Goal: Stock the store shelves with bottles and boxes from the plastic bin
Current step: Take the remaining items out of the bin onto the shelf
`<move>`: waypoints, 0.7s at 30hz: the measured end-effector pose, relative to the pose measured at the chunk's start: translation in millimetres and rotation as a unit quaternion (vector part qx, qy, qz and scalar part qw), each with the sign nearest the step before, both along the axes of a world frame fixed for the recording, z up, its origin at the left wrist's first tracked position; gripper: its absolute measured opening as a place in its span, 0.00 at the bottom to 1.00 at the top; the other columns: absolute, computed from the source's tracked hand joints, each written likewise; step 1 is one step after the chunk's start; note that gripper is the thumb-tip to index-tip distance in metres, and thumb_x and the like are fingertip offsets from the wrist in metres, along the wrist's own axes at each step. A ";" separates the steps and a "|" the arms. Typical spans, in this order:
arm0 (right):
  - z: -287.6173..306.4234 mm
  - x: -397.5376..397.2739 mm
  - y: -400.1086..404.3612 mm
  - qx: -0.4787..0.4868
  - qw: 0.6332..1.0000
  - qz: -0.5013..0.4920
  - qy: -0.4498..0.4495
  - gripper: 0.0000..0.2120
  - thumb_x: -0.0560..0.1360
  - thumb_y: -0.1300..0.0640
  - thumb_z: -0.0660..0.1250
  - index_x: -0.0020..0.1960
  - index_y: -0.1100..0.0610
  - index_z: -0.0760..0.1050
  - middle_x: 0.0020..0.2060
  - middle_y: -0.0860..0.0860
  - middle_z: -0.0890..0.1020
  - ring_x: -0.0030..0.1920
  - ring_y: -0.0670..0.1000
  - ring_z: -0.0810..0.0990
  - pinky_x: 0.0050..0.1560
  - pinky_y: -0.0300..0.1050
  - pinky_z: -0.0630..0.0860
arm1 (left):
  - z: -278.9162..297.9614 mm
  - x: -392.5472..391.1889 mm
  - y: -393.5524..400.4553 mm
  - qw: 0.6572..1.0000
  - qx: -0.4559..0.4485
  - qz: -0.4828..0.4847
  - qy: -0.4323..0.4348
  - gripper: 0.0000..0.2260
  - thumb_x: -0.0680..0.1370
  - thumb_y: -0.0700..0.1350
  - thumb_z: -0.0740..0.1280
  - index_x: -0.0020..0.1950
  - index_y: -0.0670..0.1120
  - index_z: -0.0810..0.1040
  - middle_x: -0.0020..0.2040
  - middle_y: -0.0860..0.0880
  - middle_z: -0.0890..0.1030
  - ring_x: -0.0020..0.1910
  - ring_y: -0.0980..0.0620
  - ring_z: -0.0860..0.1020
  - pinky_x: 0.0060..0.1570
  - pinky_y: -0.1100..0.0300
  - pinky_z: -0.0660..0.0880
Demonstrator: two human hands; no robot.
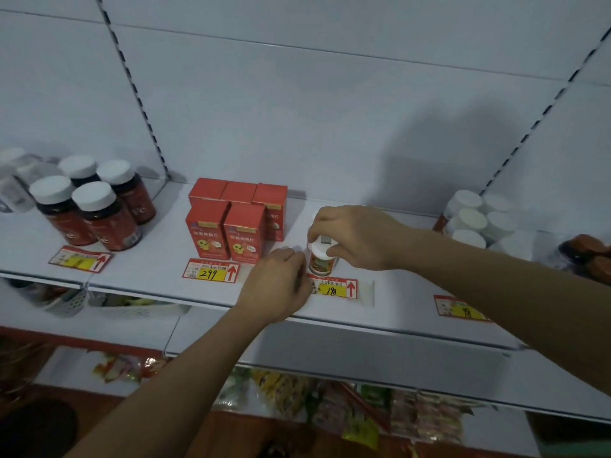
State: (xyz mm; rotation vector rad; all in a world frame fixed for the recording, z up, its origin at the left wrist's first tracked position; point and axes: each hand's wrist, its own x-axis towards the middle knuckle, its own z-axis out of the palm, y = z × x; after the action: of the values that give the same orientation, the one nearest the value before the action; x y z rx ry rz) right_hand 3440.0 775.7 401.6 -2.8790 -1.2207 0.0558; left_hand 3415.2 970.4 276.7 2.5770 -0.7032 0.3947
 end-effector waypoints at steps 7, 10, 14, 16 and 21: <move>-7.6 -6.4 -8.7 0.043 0.999 -0.009 -0.023 0.21 0.77 0.54 0.70 0.69 0.52 0.73 0.62 0.51 0.76 0.56 0.55 0.78 0.51 0.53 0.79 | 1.5 1.3 0.2 1.000 -0.003 -0.007 0.005 0.08 0.74 0.51 0.62 0.39 0.48 0.68 0.36 0.51 0.71 0.34 0.52 0.67 0.33 0.57 0.63; -7.6 -18.0 -22.3 0.117 0.992 -0.046 -0.024 0.20 0.77 0.52 0.70 0.68 0.52 0.73 0.60 0.51 0.76 0.53 0.54 0.79 0.50 0.52 0.79 | 1.6 0.0 0.9 1.000 0.000 -0.010 0.006 0.08 0.74 0.51 0.63 0.39 0.48 0.68 0.37 0.51 0.71 0.35 0.52 0.67 0.34 0.57 0.63; -13.4 -42.9 -50.8 0.225 0.965 -0.132 0.001 0.17 0.78 0.50 0.69 0.66 0.50 0.74 0.58 0.47 0.76 0.50 0.47 0.78 0.51 0.42 0.75 | 0.4 1.1 3.8 1.000 0.011 -0.007 0.019 0.08 0.74 0.52 0.64 0.40 0.51 0.68 0.37 0.53 0.72 0.36 0.53 0.69 0.33 0.55 0.68; -22.8 -58.5 -67.5 0.285 0.942 -0.179 0.004 0.15 0.77 0.51 0.71 0.64 0.49 0.75 0.56 0.45 0.77 0.47 0.44 0.78 0.47 0.36 0.73 | 0.6 1.5 3.0 1.000 0.011 -0.009 0.021 0.09 0.74 0.53 0.64 0.39 0.51 0.68 0.36 0.54 0.71 0.35 0.52 0.69 0.33 0.54 0.70; -56.6 -97.1 -100.7 0.427 0.858 -0.285 0.002 0.13 0.75 0.56 0.73 0.57 0.46 0.76 0.51 0.43 0.79 0.46 0.44 0.80 0.39 0.35 0.75 | 4.2 -1.4 1.7 1.000 0.008 -0.001 0.029 0.09 0.72 0.53 0.65 0.39 0.51 0.68 0.35 0.55 0.71 0.34 0.52 0.70 0.32 0.53 0.71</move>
State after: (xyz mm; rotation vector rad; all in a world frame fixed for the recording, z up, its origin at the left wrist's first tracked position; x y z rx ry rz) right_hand 3342.9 674.9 345.0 -2.2678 -0.2018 -0.3831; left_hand 3413.8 972.1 280.9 2.5912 -0.6903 0.3139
